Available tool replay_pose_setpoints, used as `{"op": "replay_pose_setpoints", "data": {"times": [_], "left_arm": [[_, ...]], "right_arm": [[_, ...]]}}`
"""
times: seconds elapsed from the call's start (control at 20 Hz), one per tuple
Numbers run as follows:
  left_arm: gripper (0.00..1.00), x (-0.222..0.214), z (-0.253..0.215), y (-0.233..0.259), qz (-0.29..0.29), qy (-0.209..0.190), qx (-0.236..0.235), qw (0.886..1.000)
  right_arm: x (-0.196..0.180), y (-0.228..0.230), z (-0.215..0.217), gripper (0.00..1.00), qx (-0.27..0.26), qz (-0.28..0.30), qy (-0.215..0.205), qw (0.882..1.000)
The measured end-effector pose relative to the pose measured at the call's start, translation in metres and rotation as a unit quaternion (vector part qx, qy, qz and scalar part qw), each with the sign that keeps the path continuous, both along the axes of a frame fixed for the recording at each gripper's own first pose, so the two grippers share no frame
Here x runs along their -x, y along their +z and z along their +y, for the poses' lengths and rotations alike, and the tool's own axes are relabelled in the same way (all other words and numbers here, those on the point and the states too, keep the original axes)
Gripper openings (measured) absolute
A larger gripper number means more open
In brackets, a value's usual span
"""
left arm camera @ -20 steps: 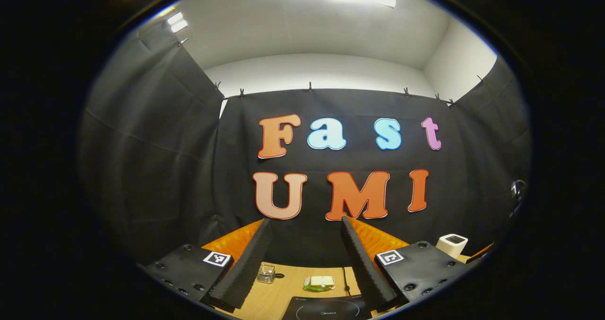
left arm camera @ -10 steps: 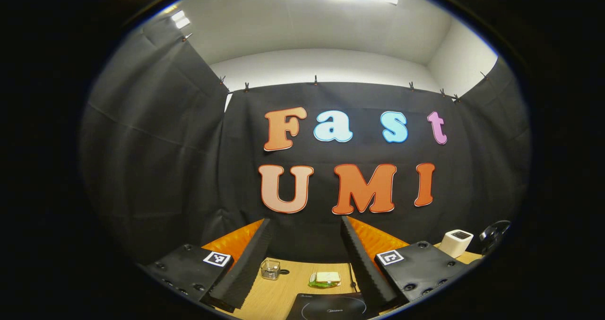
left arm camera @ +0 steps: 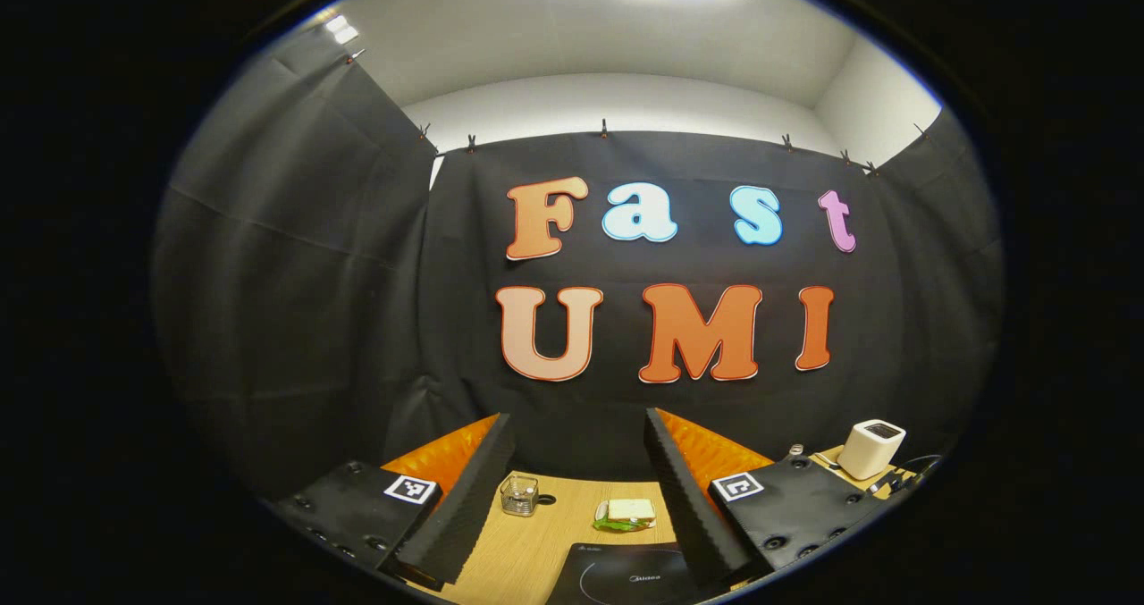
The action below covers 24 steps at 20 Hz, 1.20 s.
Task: First push the handle of the pot to place it horizontally, then grasp the pot with both hands and set it on the induction cooktop.
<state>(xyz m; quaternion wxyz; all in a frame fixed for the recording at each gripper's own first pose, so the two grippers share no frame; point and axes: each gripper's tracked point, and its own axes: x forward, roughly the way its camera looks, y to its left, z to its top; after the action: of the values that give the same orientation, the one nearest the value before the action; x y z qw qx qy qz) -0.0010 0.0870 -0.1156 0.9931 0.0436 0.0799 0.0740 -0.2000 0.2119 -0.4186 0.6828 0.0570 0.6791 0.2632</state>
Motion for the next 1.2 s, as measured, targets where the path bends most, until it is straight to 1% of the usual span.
{"op": "replay_pose_setpoints", "data": {"times": [0.15, 0.25, 0.35, 0.45, 0.65, 0.7, 0.75, 0.8, 0.85, 0.9, 1.1, 1.2], "left_arm": [[0.98, -0.002, 0.001, -0.007, 0.008, 0.001, -0.001, 1.0], [0.98, -0.004, -0.002, -0.012, 0.011, 0.0, -0.002, 1.0], [0.98, -0.003, -0.002, -0.017, 0.015, -0.002, 0.0, 1.0], [0.98, -0.004, -0.002, -0.025, 0.023, -0.004, 0.002, 1.0], [0.98, -0.007, -0.003, -0.037, 0.039, -0.009, 0.011, 0.999], [0.96, -0.006, -0.002, -0.039, 0.042, -0.009, 0.012, 0.999], [0.98, -0.006, -0.003, -0.039, 0.043, -0.01, 0.012, 0.999], [0.96, -0.006, -0.004, -0.039, 0.043, -0.01, 0.011, 0.999], [0.98, -0.005, -0.004, -0.04, 0.043, -0.01, 0.01, 0.999], [0.96, -0.004, -0.004, -0.04, 0.043, -0.01, 0.009, 0.999], [0.96, 0.0, -0.007, -0.047, 0.048, -0.014, 0.01, 0.999], [0.96, 0.0, -0.008, -0.053, 0.053, -0.016, 0.011, 0.998]], "right_arm": [[0.005, -0.012, 0.001, 0.0, 0.011, 0.011, 0.009, 1.0], [0.005, -0.022, -0.003, 0.0, 0.024, 0.018, 0.004, 1.0], [0.003, -0.032, -0.009, 0.0, 0.033, 0.027, -0.008, 0.999], [0.003, -0.035, -0.007, 0.0, 0.022, 0.043, -0.028, 0.998], [0.0, -0.034, -0.014, 0.0, 0.03, 0.03, -0.036, 0.998], [0.0, -0.035, -0.016, 0.0, 0.031, 0.031, -0.042, 0.998], [-0.001, -0.035, -0.018, 0.0, 0.03, 0.034, -0.046, 0.998], [-0.003, -0.036, -0.022, 0.0, 0.031, 0.035, -0.051, 0.998], [-0.004, -0.037, -0.026, 0.03, 0.032, 0.036, -0.053, 0.997], [-0.002, -0.038, -0.03, 0.0, 0.033, 0.037, -0.056, 0.997], [-0.005, -0.047, -0.055, 0.0, 0.051, 0.038, -0.075, 0.995], [-0.01, -0.053, -0.076, 0.0, 0.068, 0.036, -0.089, 0.993]]}}
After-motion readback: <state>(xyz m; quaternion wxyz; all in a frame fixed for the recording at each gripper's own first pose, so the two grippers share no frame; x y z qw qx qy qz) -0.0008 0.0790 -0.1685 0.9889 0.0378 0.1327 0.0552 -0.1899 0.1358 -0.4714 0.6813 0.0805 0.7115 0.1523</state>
